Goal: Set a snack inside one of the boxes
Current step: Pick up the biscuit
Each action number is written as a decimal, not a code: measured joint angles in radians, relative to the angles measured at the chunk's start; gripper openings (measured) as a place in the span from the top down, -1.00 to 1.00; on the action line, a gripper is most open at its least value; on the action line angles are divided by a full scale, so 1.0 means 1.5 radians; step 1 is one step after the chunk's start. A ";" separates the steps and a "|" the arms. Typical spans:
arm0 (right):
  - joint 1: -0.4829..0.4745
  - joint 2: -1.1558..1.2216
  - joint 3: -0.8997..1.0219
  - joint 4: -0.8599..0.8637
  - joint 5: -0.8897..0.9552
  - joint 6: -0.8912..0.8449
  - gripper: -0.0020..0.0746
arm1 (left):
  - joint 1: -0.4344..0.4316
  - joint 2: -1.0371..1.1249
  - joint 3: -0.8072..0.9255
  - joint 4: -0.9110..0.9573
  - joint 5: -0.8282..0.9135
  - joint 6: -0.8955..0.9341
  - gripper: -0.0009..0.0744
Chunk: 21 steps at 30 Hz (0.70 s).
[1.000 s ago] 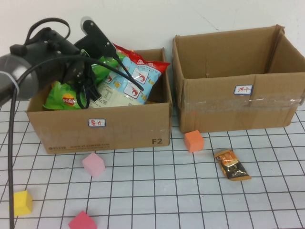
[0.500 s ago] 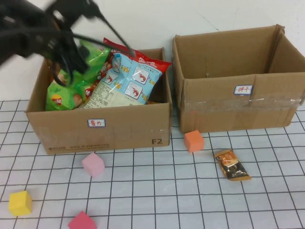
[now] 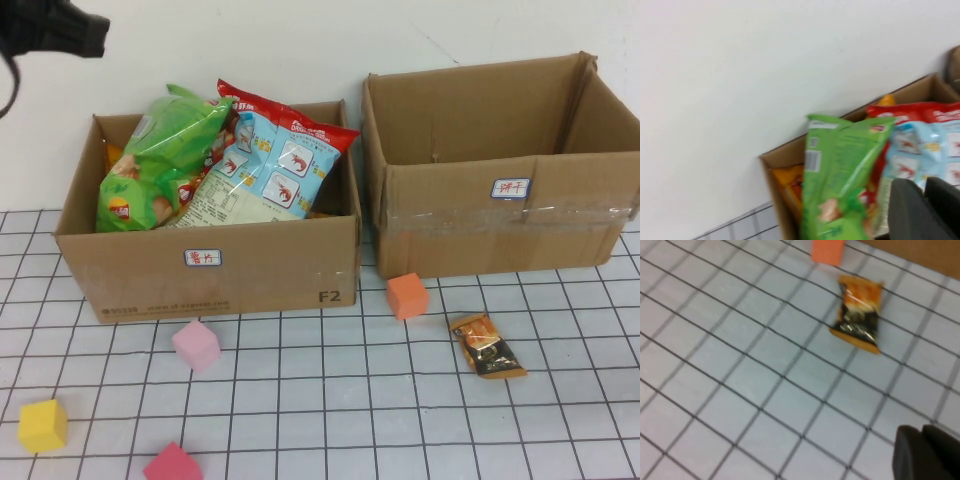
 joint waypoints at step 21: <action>0.123 0.566 -0.270 0.291 -0.116 -0.448 -0.55 | 0.000 -0.372 0.517 -0.133 -0.232 0.000 0.98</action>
